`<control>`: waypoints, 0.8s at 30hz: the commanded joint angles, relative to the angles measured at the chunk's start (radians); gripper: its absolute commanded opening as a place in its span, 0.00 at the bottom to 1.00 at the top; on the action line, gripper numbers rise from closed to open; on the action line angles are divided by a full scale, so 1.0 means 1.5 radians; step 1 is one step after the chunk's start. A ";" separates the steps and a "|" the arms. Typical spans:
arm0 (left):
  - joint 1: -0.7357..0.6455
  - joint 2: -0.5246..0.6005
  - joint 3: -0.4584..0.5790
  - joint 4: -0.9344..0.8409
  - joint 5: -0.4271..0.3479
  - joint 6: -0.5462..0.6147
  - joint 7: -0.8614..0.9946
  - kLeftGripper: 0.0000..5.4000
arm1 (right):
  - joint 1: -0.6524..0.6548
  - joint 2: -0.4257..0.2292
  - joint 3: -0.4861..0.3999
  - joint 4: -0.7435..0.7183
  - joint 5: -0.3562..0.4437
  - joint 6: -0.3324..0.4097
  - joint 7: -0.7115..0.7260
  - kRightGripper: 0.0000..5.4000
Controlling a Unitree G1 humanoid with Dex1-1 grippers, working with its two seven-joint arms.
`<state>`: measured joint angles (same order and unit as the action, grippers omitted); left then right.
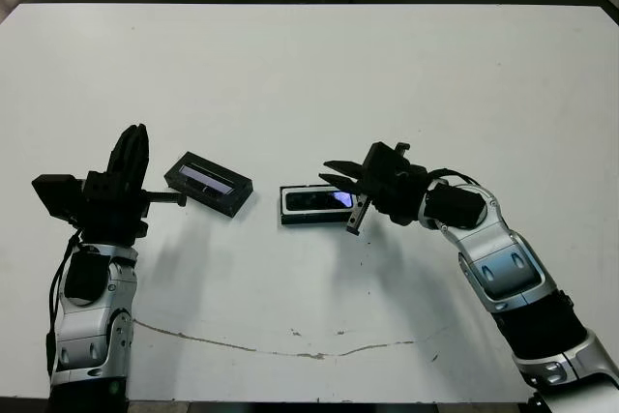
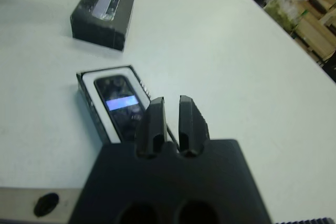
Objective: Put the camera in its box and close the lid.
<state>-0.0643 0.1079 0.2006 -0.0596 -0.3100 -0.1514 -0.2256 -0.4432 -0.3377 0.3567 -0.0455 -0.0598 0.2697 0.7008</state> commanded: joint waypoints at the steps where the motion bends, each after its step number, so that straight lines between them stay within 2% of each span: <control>1: 0.012 0.001 0.002 0.003 0.002 0.009 0.004 0.00 | 0.019 -0.018 0.012 -0.007 -0.015 0.044 0.008 0.00; 4: 0.010 0.002 0.003 0.011 0.001 -0.001 -0.002 0.00 | 0.025 -0.029 0.011 -0.037 -0.023 0.092 0.009 0.00; 8: 0.010 0.002 0.003 0.010 0.004 0.001 0.002 0.00 | 0.037 -0.046 0.004 -0.065 -0.025 0.126 0.013 0.00; 11: 0.009 0.002 0.003 0.013 0.002 -0.004 -0.002 0.00 | 0.045 -0.066 0.001 -0.098 -0.021 0.179 0.021 0.00; 13: 0.009 0.001 0.003 0.012 -0.001 0.000 -0.002 0.00 | 0.053 -0.080 0.000 -0.111 -0.021 0.184 0.026 0.00; 15: 0.011 0.002 0.003 0.008 0.002 0.004 0.002 0.00 | 0.070 -0.092 -0.007 -0.117 -0.017 0.166 0.027 0.00; 18: 0.010 0.003 0.004 0.009 0.000 0.003 -0.001 0.00 | 0.108 -0.099 -0.035 -0.103 0.012 0.104 0.029 0.00; 20: 0.009 0.004 0.004 0.010 -0.001 0.002 -0.003 0.00 | 0.120 -0.101 -0.049 -0.095 0.026 0.091 0.031 0.00; 22: 0.008 0.006 0.005 0.009 0.001 0.005 -0.002 0.00 | 0.127 -0.097 -0.070 -0.087 0.043 0.084 0.027 0.00; 24: 0.006 0.006 0.005 0.008 0.001 0.006 -0.001 0.00 | 0.129 -0.084 -0.099 -0.059 0.067 0.041 0.020 0.00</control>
<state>-0.0657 0.1082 0.2032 -0.0575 -0.3094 -0.1582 -0.2290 -0.2715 -0.4653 0.2312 -0.1652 0.0216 0.3569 0.7318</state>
